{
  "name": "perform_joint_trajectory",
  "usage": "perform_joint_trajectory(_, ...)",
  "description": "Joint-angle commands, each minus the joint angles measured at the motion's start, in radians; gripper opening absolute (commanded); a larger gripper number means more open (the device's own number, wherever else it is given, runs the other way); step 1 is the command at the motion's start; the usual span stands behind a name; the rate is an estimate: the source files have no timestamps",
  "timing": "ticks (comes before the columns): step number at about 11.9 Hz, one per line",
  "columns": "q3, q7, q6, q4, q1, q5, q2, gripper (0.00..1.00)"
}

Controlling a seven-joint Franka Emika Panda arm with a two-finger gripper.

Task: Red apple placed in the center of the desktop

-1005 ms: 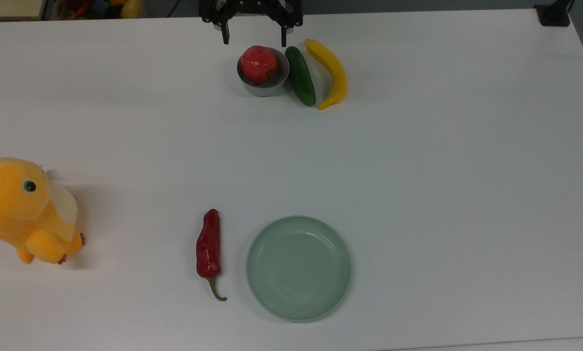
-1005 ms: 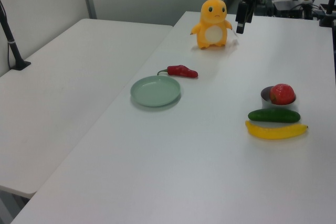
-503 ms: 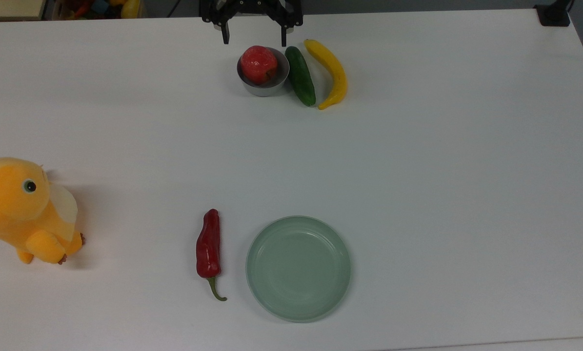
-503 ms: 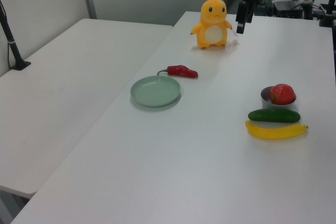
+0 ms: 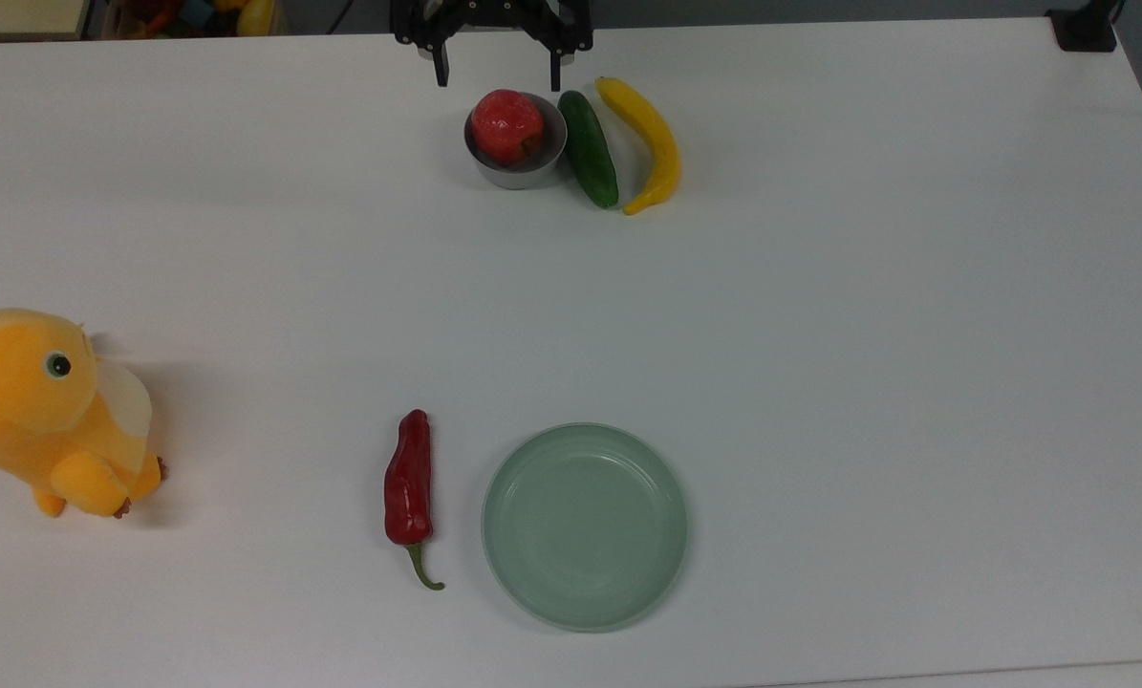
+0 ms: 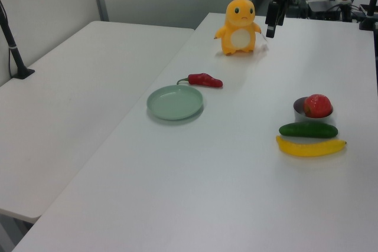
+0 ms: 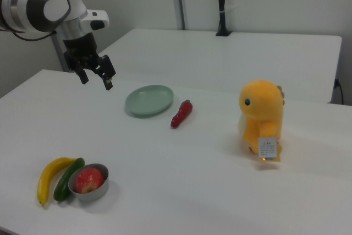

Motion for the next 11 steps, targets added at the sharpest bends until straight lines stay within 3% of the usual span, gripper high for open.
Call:
perform_joint_trajectory(1,-0.015,-0.015,-0.023,-0.006,0.014,-0.003,-0.008,1.00)
perform_joint_trajectory(11,-0.015,-0.026,-0.021,-0.047,0.014,-0.003,-0.036,1.00)
